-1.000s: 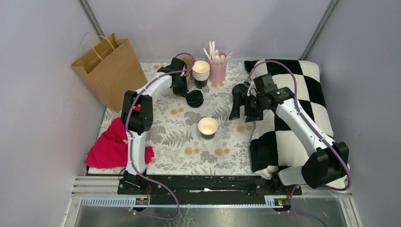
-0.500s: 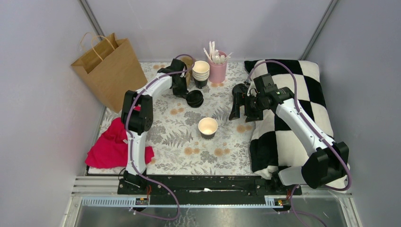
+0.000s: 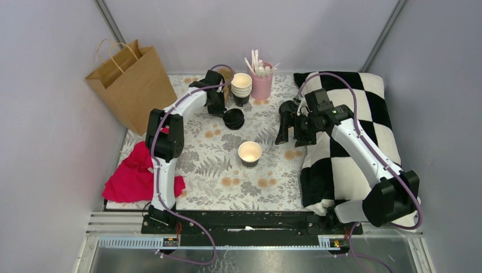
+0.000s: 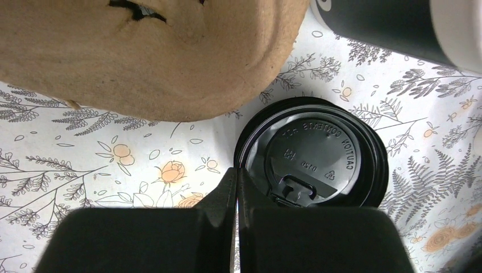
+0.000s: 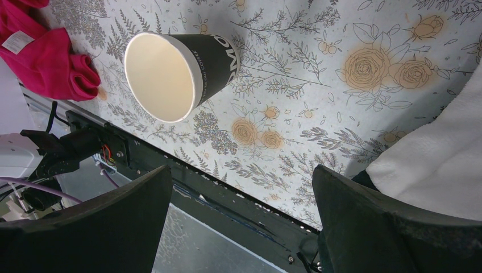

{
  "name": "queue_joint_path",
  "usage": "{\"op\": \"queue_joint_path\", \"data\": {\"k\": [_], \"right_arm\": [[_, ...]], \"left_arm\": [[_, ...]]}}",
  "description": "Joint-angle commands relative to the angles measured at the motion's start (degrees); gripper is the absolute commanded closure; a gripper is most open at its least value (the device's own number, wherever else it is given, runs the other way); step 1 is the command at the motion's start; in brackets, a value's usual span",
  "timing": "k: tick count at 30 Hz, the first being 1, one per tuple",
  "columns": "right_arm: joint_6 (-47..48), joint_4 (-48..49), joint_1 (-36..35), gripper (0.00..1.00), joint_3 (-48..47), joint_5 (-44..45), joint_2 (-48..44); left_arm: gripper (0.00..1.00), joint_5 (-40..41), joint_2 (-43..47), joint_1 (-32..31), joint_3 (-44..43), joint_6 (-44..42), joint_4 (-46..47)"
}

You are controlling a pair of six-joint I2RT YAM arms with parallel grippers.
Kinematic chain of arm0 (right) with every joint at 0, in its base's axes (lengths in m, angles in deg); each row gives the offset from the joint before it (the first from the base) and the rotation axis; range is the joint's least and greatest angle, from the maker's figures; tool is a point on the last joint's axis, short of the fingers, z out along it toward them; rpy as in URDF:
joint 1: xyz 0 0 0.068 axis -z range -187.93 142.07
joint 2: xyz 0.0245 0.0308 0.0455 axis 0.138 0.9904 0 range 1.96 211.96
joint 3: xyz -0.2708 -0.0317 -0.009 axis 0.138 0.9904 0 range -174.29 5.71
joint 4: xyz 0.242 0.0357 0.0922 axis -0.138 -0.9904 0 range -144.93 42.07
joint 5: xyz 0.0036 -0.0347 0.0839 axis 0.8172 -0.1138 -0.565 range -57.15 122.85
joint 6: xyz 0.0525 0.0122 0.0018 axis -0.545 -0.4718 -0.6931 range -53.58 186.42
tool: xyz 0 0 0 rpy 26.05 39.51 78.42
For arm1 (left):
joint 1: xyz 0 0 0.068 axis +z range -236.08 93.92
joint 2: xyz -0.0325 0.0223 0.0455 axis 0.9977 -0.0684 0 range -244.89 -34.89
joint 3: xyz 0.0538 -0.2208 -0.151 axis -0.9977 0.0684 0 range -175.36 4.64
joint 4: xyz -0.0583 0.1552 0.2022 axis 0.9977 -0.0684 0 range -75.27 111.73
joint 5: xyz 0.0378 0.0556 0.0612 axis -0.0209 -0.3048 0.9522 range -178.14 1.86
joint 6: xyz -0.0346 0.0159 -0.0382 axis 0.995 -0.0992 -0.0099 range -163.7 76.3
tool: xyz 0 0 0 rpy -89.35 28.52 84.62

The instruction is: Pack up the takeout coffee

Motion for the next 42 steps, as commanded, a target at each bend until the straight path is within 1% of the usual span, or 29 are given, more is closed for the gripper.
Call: {"op": "queue_joint_path", "data": {"k": [1, 8, 17, 23, 34, 39, 42], "right_arm": [[0.53, 1.05, 0.06, 0.00, -1.11, -0.92, -0.08], [0.46, 1.20, 0.06, 0.00, -1.16, -1.04, -0.08], [0.40, 1.26, 0.06, 0.00, -1.03, -1.23, -0.30], [0.40, 1.39, 0.06, 0.00, -0.93, -1.22, -0.40], [0.66, 1.35, 0.06, 0.00, -0.97, -1.18, -0.44], [0.70, 1.36, 0.06, 0.00, -1.45, -1.31, -0.50], [0.75, 1.34, 0.06, 0.00, -1.66, -1.19, -0.60]], "left_arm": [[1.00, 0.01, 2.92, 0.00, -2.93, 1.05, -0.18], [1.00, 1.20, 4.22, -0.04, -3.33, 1.99, -1.97], [1.00, -1.16, 5.33, 0.40, -4.00, 5.28, -2.43], [1.00, -1.34, 5.31, 0.48, -4.76, 5.25, -2.78], [1.00, -0.50, 8.21, 0.82, -4.50, 6.24, -2.65], [1.00, -1.49, 10.01, 1.47, -4.02, 7.57, -2.68], [1.00, -3.64, 11.46, 2.33, -3.85, 9.03, -2.64]]}}
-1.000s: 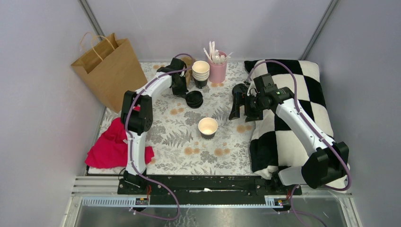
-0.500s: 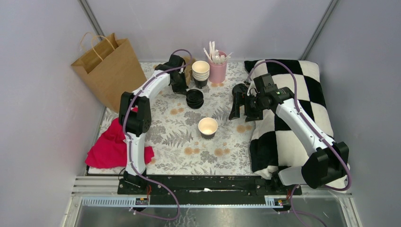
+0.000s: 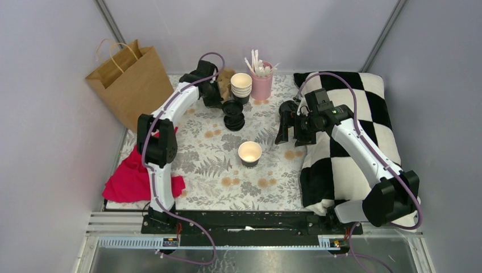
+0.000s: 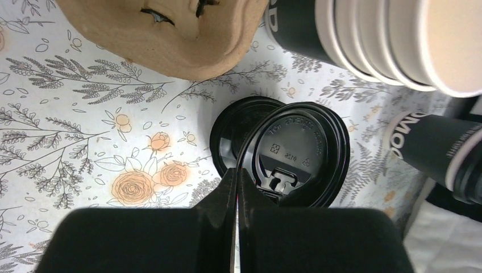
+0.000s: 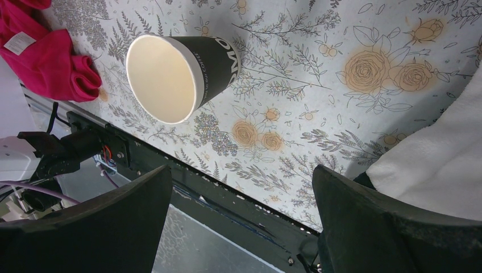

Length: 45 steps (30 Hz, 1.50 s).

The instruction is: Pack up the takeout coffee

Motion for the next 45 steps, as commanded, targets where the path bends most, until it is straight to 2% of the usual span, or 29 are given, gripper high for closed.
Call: {"op": "queue_joint_path", "data": {"k": [1, 8, 13, 20, 25, 30, 33, 40, 45], "right_arm": [[0.75, 1.00, 0.06, 0.00, -1.72, -1.23, -0.60], [-0.33, 1.82, 0.06, 0.00, -4.90, -3.18, -0.52], [-3.95, 5.96, 0.06, 0.00, -8.55, -9.28, -1.05], [-17.32, 28.67, -0.11, 0.00, -8.45, -23.17, -3.41], [-33.77, 50.99, -0.30, 0.00, -6.39, -27.33, -3.00], [-46.25, 68.01, -1.74, 0.00, -5.92, -27.26, -1.81], [-50.03, 72.23, -2.80, 0.00, -5.87, -26.01, -1.29], [-56.37, 79.92, -4.15, 0.00, -4.24, -24.40, -0.22], [-57.74, 80.86, -4.20, 0.00, -2.83, -23.57, -1.22]], "left_arm": [[1.00, -3.45, 5.95, 1.82, -1.35, 3.13, 0.86], [1.00, -15.08, 13.87, 3.50, 4.99, 12.50, 7.05], [1.00, -23.68, 21.11, 3.50, 11.74, 23.42, 16.25], [1.00, -31.61, 29.89, 3.33, 21.35, 40.85, 32.49], [1.00, -34.57, 34.22, 2.56, 25.81, 51.08, 43.37], [1.00, -35.33, 36.78, 0.82, 28.63, 58.43, 52.69], [1.00, -35.27, 37.47, -0.27, 30.47, 62.79, 58.00], [1.00, -34.96, 38.51, -2.29, 31.32, 65.94, 61.11], [1.00, -34.68, 39.43, -2.81, 32.27, 67.57, 63.00]]}}
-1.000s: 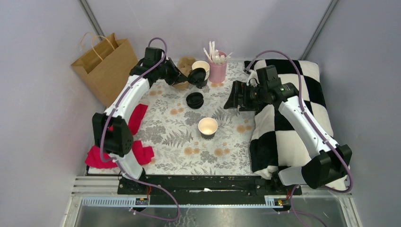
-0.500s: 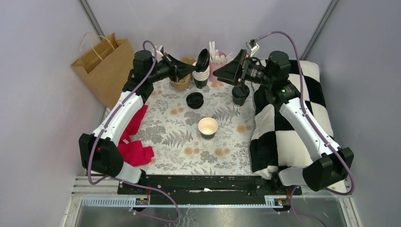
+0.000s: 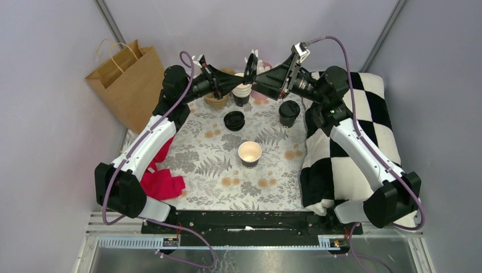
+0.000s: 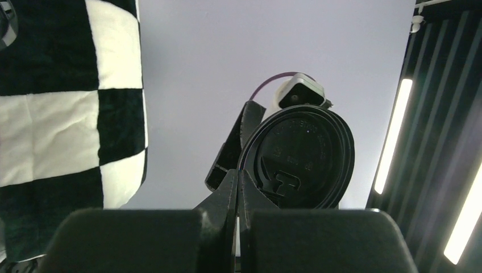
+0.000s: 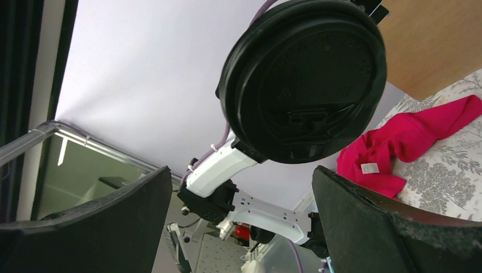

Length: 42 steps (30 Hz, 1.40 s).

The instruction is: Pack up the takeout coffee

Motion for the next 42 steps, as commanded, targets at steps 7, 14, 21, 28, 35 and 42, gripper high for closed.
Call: {"op": "queue_joint_path", "data": {"k": [7, 14, 21, 28, 35, 42], "right_arm": [[-6.23, 9.46, -0.55, 0.00, 2.56, 1.23, -0.79], [-8.80, 12.45, -0.55, 0.00, 1.16, 1.90, 0.90], [-11.20, 15.17, -0.58, 0.00, 0.73, 2.22, 2.55], [-11.97, 16.79, -0.54, 0.00, 0.73, 2.64, 2.74], [-12.96, 17.63, -0.52, 0.00, 0.85, 3.03, 3.39], [-12.73, 17.88, -0.50, 0.00, 1.05, 3.71, 3.55]], "left_arm": [[1.00, -0.15, 3.78, -1.03, 1.48, 5.45, 9.00], [1.00, -0.18, 3.84, -1.84, 1.89, 5.37, 9.15], [1.00, -0.39, 3.53, -2.25, 1.96, 5.99, 10.23], [1.00, -0.59, 3.84, -2.33, 2.90, 5.91, 10.59], [1.00, -0.77, 4.08, -2.38, 3.72, 6.15, 11.25], [1.00, -1.07, 4.05, -2.36, 4.21, 6.20, 11.75]]}}
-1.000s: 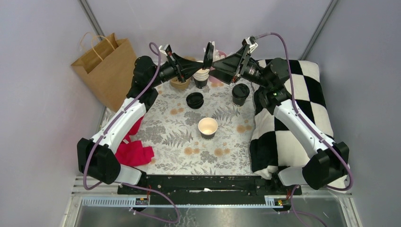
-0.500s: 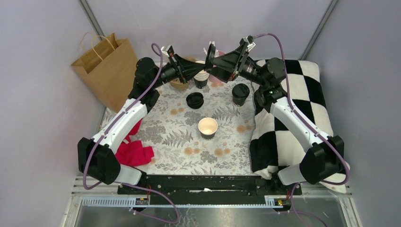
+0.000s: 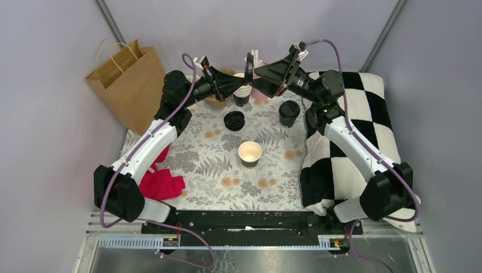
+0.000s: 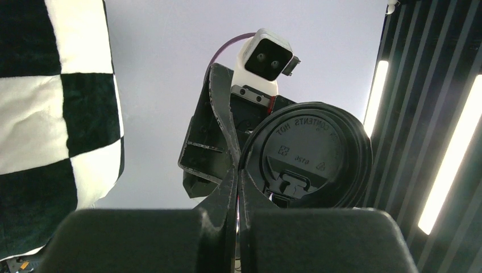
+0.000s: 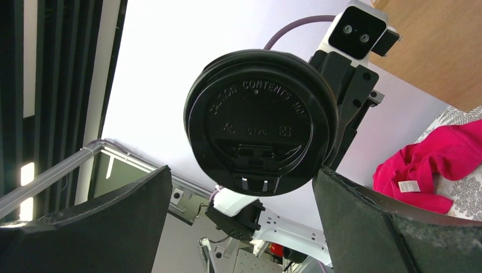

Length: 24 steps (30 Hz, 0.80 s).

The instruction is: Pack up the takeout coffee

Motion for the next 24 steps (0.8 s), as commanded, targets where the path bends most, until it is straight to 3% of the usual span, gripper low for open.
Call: {"op": "queue_joint_path", "data": {"k": [1, 11, 24], "right_arm": [[0.40, 3.19, -0.38, 0.00, -1.81, 0.92, 0.03], [4.85, -4.63, -0.42, 0.00, -2.97, 0.64, -0.59], [0.47, 2.99, -0.38, 0.00, -0.47, 2.32, -0.97]], "left_arm": [[1.00, -0.85, 2.06, -0.18, 0.62, 0.45, 3.55], [1.00, -1.17, 2.21, -0.22, -0.35, -1.64, 0.79], [1.00, -0.92, 2.88, -0.21, 1.76, 0.00, 3.37]]}}
